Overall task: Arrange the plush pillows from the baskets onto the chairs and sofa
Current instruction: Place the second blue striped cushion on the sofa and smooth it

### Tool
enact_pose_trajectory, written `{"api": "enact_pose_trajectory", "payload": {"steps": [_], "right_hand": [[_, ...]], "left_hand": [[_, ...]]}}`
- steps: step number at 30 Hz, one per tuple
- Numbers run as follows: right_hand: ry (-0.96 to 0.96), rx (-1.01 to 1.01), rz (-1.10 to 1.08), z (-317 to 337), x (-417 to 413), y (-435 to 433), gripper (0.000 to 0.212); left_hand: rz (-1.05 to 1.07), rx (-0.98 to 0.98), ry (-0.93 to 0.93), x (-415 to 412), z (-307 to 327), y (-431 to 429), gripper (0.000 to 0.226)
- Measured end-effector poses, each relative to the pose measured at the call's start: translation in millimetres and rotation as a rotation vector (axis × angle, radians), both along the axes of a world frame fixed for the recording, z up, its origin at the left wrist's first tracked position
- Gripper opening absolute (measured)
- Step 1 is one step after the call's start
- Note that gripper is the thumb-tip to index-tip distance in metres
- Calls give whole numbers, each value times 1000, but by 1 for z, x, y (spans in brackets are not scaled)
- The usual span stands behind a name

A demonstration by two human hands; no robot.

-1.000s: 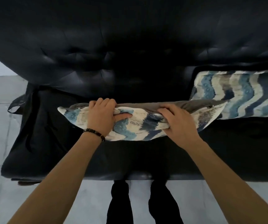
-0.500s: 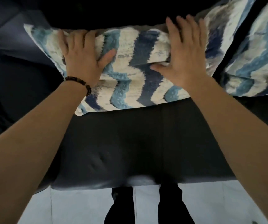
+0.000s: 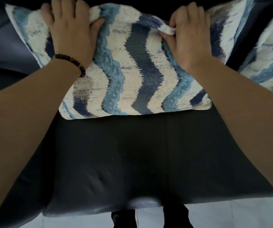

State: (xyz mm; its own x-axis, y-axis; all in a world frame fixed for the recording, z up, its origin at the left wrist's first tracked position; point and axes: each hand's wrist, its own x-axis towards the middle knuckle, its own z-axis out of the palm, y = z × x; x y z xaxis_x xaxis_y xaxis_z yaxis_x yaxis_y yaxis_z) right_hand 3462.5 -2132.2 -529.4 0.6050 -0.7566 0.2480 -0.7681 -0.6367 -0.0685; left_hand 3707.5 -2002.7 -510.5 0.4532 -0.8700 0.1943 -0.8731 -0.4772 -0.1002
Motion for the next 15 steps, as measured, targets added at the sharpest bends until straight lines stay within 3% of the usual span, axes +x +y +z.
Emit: {"api": "enact_pose_trajectory", "payload": {"steps": [3,7,9,11,13,15], "right_hand": [[-104,-79,-3,-8,-8,13,46],[-223,-273,75,6,-21,23,14],[-344,-381,79,20,-26,21,18],[-436,-433,56,23,-26,19,25],[-451,-412,25,13,-21,18,23],[-354,-329,-56,1,-17,20,42]], "left_hand": [[-26,-96,-34,-2,-14,19,69],[-94,-562,-174,-4,-23,27,39],[-69,-689,-222,-2,-18,26,45],[-17,-703,-209,-5,-16,25,60],[-6,-596,-189,-10,-21,19,52],[-1,-500,-153,-18,-22,13,45]]}}
